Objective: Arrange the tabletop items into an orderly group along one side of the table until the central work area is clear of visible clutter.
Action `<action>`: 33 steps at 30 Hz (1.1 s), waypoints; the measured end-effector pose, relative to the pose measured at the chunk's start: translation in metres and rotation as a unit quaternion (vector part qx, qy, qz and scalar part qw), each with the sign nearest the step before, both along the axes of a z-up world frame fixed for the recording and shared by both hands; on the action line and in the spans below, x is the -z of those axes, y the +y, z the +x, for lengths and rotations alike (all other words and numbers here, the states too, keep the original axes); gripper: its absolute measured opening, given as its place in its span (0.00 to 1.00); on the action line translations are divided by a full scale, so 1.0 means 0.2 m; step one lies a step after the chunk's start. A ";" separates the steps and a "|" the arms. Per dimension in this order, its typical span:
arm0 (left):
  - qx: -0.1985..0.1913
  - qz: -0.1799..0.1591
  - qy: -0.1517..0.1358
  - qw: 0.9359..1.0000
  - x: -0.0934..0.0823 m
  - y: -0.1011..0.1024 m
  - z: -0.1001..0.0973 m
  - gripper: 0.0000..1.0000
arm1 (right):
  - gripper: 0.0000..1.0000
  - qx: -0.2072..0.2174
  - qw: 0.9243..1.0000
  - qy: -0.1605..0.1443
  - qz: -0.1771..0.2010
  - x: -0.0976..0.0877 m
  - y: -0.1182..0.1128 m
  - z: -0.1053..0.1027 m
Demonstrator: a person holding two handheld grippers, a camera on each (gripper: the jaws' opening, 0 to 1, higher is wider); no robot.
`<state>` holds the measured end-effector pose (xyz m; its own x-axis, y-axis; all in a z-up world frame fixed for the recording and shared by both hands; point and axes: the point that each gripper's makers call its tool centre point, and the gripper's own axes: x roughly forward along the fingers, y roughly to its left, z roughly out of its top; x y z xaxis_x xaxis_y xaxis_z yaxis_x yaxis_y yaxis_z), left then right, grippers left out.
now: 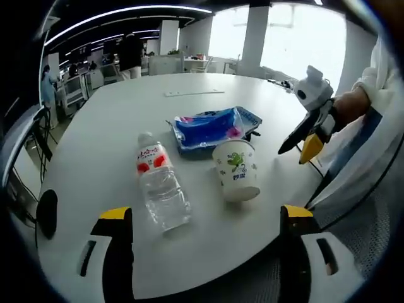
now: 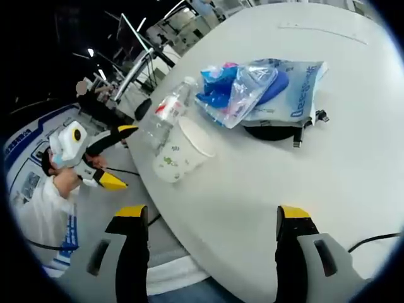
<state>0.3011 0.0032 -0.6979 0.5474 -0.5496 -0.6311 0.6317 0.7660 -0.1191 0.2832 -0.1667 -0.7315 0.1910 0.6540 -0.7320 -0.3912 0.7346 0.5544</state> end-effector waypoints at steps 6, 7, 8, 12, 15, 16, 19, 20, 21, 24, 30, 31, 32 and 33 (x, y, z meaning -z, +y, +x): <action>-0.004 0.009 -0.011 1.000 0.00 0.01 -0.01 1.00 | 0.81 -0.004 1.000 0.006 -0.001 0.01 0.00 -0.02; -0.004 0.007 -0.014 1.000 0.00 0.01 -0.02 1.00 | 0.81 -0.004 1.000 0.007 -0.001 0.02 0.00 -0.02; -0.005 0.004 -0.019 1.000 -0.01 0.00 -0.02 1.00 | 0.81 -0.004 1.000 0.008 -0.002 0.02 0.00 -0.02; -0.028 -0.021 -0.048 0.998 -0.06 0.01 0.01 1.00 | 0.81 0.001 1.000 0.010 -0.002 0.03 -0.02 -0.01; -0.042 -0.029 -0.064 0.997 -0.08 0.03 0.02 1.00 | 0.81 0.000 1.000 0.004 -0.001 0.02 -0.02 0.00; -0.043 -0.033 -0.070 0.996 -0.10 0.03 0.03 1.00 | 0.80 -0.003 1.000 -0.001 0.000 0.01 -0.02 0.00; -0.037 -0.046 -0.089 0.994 -0.15 0.00 0.03 0.95 | 0.80 -0.023 0.999 -0.026 0.003 -0.02 0.00 0.02; -0.036 -0.046 -0.092 0.994 -0.16 0.00 0.03 0.94 | 0.80 -0.027 0.999 -0.031 0.002 -0.03 0.00 0.02; -0.035 -0.045 -0.092 0.994 -0.16 0.00 0.02 0.93 | 0.80 -0.032 0.999 -0.037 0.001 -0.04 0.00 0.03; -0.039 -0.036 -0.093 0.994 -0.15 0.00 0.02 0.99 | 0.80 -0.048 0.997 -0.055 0.002 -0.06 0.03 0.03; -0.041 -0.021 -0.087 0.995 -0.13 0.01 -0.03 1.00 | 0.78 -0.100 0.991 -0.092 -0.001 -0.09 0.07 0.02; -0.040 -0.018 -0.087 0.995 -0.13 0.01 -0.03 1.00 | 0.77 -0.102 0.990 -0.094 0.000 -0.09 0.07 0.02; -0.041 -0.014 -0.090 0.995 -0.12 0.00 -0.03 1.00 | 0.75 -0.107 0.989 -0.100 0.012 -0.12 0.09 0.03; -0.041 -0.015 -0.092 0.995 -0.12 -0.01 -0.03 1.00 | 0.73 -0.107 0.989 -0.101 0.017 -0.12 0.10 0.03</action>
<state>0.2950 0.0020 -0.6741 0.6960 -0.5149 -0.5005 0.5802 0.8139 -0.0305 0.2899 -0.1469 -0.7067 0.1847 0.7194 -0.6696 -0.6406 0.6048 0.4730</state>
